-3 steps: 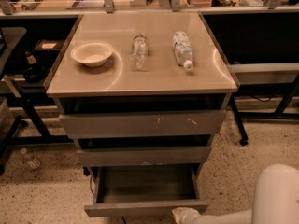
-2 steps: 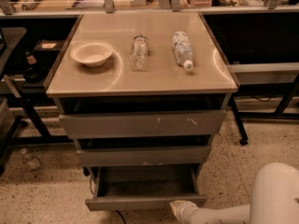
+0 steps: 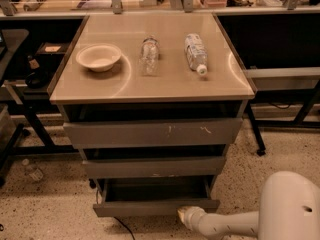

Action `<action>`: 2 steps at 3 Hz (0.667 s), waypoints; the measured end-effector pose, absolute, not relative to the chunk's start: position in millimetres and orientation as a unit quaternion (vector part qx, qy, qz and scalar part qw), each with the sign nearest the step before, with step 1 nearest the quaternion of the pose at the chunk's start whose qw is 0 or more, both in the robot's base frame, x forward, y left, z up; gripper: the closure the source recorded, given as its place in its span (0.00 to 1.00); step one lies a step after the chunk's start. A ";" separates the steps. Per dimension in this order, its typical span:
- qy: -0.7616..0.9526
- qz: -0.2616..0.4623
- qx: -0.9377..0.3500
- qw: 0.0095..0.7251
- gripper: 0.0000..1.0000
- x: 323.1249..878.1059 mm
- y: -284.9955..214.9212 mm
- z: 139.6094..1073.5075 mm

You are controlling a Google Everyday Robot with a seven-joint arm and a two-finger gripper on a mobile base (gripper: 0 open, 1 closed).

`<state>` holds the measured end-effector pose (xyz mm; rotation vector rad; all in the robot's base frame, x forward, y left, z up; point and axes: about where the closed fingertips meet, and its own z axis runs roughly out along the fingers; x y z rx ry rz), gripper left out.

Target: Close bottom drawer

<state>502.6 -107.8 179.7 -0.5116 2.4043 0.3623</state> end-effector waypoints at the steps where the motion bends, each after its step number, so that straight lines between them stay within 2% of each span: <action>1: 0.912 0.141 -0.202 0.329 1.00 522.8 -98.1 173.8; 2: 0.907 0.141 -0.213 0.334 1.00 540.6 -89.2 169.3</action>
Offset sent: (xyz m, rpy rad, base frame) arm 0.0599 0.0276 -0.0149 -0.0055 -0.0491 0.0565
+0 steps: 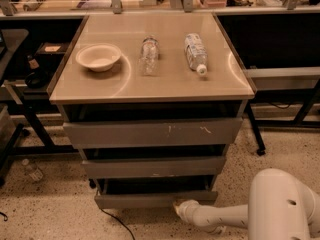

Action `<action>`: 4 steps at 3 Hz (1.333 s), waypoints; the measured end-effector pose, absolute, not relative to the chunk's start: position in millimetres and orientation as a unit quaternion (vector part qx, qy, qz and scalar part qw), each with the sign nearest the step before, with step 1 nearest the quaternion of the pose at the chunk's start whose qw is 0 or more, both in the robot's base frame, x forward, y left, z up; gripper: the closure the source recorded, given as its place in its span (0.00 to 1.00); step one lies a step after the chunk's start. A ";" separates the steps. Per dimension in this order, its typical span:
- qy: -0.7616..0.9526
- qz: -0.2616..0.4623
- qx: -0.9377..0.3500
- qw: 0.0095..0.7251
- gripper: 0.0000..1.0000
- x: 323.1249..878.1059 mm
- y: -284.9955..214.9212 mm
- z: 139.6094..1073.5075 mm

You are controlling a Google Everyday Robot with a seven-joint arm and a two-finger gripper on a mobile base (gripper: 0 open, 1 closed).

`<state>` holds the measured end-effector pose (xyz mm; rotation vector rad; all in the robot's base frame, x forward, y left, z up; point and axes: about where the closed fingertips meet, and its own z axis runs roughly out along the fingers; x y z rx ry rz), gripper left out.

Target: Close bottom drawer

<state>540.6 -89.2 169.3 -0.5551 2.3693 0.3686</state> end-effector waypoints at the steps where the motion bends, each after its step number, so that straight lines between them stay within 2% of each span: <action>1: 0.904 0.140 -0.221 0.339 1.00 556.8 -79.7 167.4; 4: 0.891 0.134 -0.244 0.358 1.00 600.5 -56.3 169.8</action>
Offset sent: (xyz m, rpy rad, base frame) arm 0.0522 0.0269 0.0009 -0.0163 -0.0576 0.0446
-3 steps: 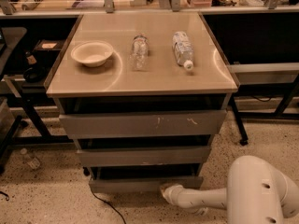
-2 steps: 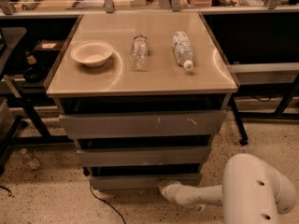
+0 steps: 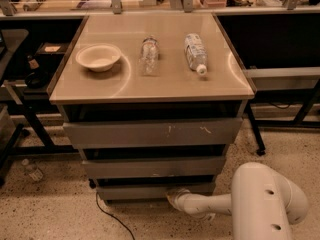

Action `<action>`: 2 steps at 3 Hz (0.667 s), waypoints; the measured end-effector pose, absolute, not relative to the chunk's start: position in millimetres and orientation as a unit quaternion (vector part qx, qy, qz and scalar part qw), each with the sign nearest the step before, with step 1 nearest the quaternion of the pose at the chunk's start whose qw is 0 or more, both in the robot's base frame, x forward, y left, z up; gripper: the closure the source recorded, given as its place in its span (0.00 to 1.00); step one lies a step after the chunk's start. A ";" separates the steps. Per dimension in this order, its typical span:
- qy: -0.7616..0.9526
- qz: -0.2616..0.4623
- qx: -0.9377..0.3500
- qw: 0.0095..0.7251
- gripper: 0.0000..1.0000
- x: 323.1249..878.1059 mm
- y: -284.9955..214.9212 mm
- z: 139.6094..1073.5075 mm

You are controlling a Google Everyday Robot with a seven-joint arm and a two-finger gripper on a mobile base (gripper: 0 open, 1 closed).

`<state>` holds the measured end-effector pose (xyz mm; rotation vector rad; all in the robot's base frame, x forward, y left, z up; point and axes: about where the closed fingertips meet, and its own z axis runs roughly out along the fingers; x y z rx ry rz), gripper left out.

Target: Close bottom drawer

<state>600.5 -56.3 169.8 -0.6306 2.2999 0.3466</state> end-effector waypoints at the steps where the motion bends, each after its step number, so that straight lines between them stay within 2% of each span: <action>1: 0.891 0.134 -0.244 0.358 1.00 600.5 -56.3 169.8; 2: 0.900 0.126 -0.240 0.340 1.00 578.3 -73.0 179.9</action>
Offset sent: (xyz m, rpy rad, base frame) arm -0.1180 -0.0895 0.0560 -0.1211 0.1789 -0.0741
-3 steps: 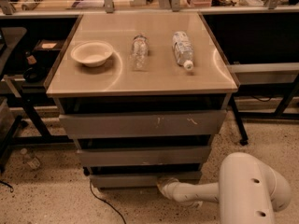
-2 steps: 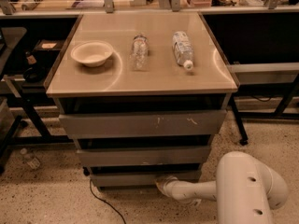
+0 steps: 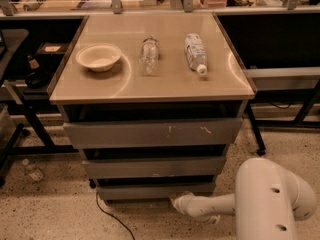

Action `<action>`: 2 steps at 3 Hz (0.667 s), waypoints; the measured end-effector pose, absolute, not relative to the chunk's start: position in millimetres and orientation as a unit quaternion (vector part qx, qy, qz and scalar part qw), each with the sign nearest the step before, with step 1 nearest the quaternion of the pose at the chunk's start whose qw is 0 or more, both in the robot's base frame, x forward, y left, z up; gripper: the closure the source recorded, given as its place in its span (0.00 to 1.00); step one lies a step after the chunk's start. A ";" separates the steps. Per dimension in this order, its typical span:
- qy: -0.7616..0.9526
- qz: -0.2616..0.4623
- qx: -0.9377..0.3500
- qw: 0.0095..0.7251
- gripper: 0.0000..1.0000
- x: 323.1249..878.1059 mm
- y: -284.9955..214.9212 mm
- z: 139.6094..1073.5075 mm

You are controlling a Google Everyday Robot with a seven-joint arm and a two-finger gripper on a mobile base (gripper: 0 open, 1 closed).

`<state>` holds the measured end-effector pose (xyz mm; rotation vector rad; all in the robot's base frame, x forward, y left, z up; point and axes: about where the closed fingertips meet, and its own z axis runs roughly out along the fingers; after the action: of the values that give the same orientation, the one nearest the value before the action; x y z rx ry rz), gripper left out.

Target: Close bottom drawer

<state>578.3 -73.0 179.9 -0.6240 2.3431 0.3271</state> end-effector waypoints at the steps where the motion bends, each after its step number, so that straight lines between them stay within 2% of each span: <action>1: 0.919 0.053 -0.187 0.344 1.00 570.5 -155.7 234.0; 2: 0.926 -0.016 -0.109 0.362 1.00 553.1 -224.7 307.1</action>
Offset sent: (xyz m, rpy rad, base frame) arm -0.3133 -0.2023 0.1848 -0.2904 0.3131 -0.4615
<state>553.1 -224.7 307.1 -0.2814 2.3833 -0.0400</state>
